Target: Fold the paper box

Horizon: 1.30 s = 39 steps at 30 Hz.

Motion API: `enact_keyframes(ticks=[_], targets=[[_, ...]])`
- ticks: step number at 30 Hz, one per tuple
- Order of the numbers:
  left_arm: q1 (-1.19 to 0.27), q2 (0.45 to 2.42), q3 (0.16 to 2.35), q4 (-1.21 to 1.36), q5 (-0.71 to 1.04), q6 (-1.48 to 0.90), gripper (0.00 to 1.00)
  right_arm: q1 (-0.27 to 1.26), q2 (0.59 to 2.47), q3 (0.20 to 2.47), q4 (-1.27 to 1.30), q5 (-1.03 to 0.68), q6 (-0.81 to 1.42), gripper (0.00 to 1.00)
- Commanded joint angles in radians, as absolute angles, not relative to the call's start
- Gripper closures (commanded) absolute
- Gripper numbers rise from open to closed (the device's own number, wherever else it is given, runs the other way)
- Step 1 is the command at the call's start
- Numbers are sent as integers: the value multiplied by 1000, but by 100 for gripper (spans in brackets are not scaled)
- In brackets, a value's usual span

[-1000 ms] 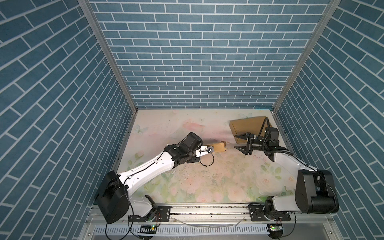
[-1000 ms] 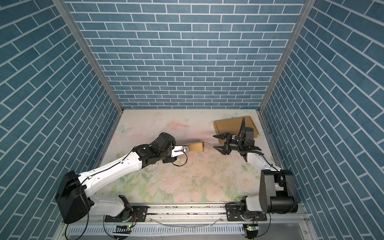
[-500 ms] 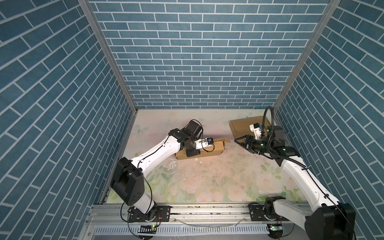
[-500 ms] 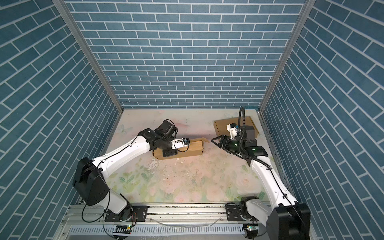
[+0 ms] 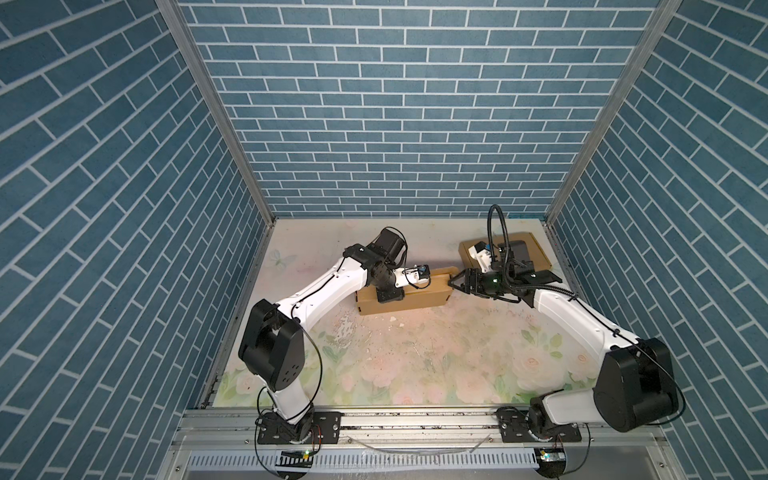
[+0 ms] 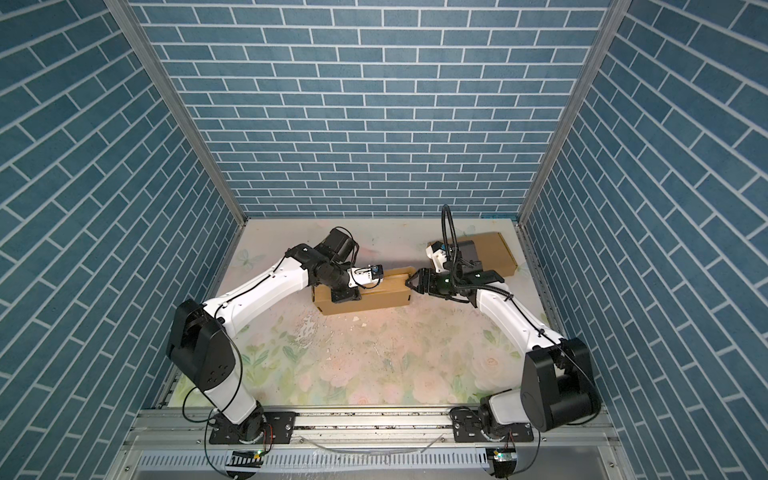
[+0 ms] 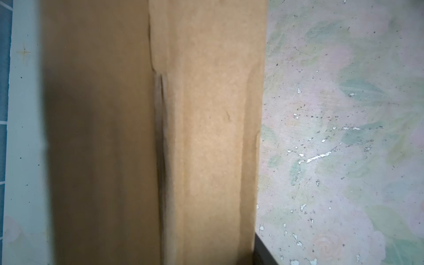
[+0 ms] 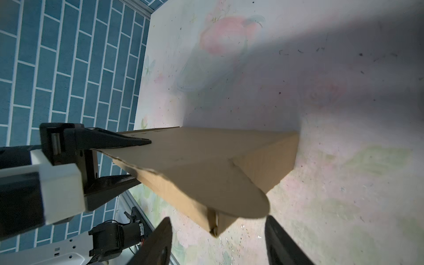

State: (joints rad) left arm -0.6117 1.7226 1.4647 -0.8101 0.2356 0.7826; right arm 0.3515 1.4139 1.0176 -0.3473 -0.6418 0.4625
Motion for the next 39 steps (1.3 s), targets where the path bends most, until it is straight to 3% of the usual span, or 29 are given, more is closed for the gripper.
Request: enact_keyframes(ticks=[1, 5, 8, 10, 18, 28, 33, 39], targets=[[-607, 1805, 1440, -867, 284, 796, 55, 362, 1454, 1083, -308, -614, 410, 39], [-602, 1813, 1443, -866, 296, 804, 57, 366, 1493, 1105, -294, -615, 411, 47], [-600, 1820, 1440, -859, 304, 804, 58, 368, 1513, 1097, -283, -615, 413, 61], [-598, 1825, 1439, -855, 307, 803, 59, 368, 1523, 1093, -290, -612, 404, 66], [-586, 1840, 1430, -829, 310, 805, 64, 345, 1474, 1172, -454, -552, 291, 51], [-574, 1851, 1418, -796, 316, 806, 65, 382, 1471, 1385, -801, -141, -136, 39], [-574, 1865, 1430, -801, 321, 804, 65, 424, 1568, 1511, -861, -171, -224, 41], [-574, 1870, 1437, -799, 320, 805, 65, 456, 1653, 1607, -934, -194, -269, 51]])
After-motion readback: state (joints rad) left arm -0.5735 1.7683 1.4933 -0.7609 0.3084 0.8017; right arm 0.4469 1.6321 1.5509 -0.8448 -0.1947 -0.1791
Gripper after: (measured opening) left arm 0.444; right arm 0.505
